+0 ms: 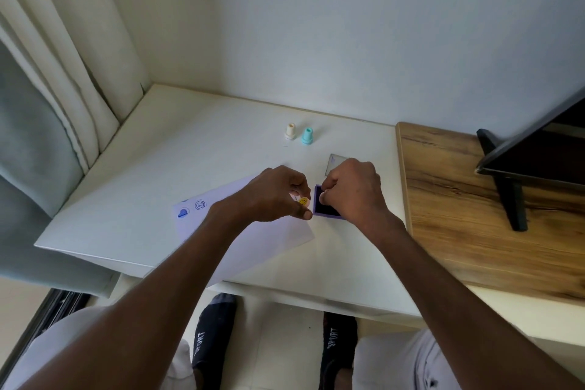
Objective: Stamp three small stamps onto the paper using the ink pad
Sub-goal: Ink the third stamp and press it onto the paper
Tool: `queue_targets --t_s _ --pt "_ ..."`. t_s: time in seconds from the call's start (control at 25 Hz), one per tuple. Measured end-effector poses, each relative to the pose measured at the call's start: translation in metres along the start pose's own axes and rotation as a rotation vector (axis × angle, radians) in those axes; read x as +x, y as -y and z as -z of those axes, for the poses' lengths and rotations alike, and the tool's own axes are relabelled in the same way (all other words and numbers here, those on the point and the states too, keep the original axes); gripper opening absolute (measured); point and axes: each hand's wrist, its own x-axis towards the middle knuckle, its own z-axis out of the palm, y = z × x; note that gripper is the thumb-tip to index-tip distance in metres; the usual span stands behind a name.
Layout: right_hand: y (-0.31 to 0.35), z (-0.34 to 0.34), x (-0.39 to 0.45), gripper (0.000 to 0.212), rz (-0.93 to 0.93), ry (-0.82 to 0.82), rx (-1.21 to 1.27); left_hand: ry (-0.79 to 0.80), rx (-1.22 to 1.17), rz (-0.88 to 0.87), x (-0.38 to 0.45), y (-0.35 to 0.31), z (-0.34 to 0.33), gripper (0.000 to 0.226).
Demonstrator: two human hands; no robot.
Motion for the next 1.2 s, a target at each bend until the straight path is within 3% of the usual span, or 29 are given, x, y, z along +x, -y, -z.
queue_targets --t_s 0.08,0.2,0.4,0.48,0.56,0.64,0.76,0.8,0.88,0.96,1.0,1.12,1.2 --pt "-0.003 0.001 -0.002 0.032 -0.019 -0.003 0.086 -0.007 -0.004 -0.01 -0.002 0.0 0.0 0.043" --pt "-0.001 -0.004 -0.006 0.029 0.028 -0.022 0.015 -0.029 -0.032 -0.031 -0.006 -0.005 0.0 0.039" --pt "0.004 -0.002 -0.007 0.027 -0.031 -0.035 0.07 -0.184 -0.156 0.001 -0.026 -0.017 0.028 0.028" --pt "0.007 0.001 -0.006 0.026 0.004 -0.008 0.02 -0.202 -0.423 0.041 -0.041 -0.016 0.051 0.028" --pt "0.01 0.007 -0.007 0.031 -0.023 0.043 -0.003 -0.221 -0.843 0.049 -0.058 -0.013 0.073 0.03" --pt "0.012 0.013 -0.004 0.028 -0.051 0.006 0.017 -0.321 -1.147 0.075 -0.069 -0.003 0.092 0.029" --pt "0.031 0.009 -0.013 0.014 0.087 -0.086 0.259 -0.476 -1.309 0.19 -0.078 0.025 0.114 0.02" --pt "0.043 0.005 -0.02 0.014 0.126 -0.041 0.37 -0.501 -1.208 0.243 -0.08 0.034 0.118 0.017" --pt "0.067 -0.007 -0.027 0.017 0.154 0.077 0.538 -0.498 -0.658 0.39 -0.083 0.054 0.119 0.008" --pt "0.088 -0.022 -0.025 0.021 0.19 0.092 0.553 -0.408 -0.078 0.49 -0.083 0.075 0.112 0.022" --pt "0.099 -0.029 -0.024 0.02 0.22 0.074 0.523 -0.363 0.102 0.526 -0.082 0.082 0.107 0.034" --pt "0.124 -0.05 -0.024 0.01 0.361 0.041 0.333 -0.312 0.237 0.596 -0.078 0.101 0.098 0.053" --pt "0.135 -0.064 -0.027 0.017 0.44 0.039 0.212 -0.294 0.239 0.625 -0.076 0.11 0.093 0.053"
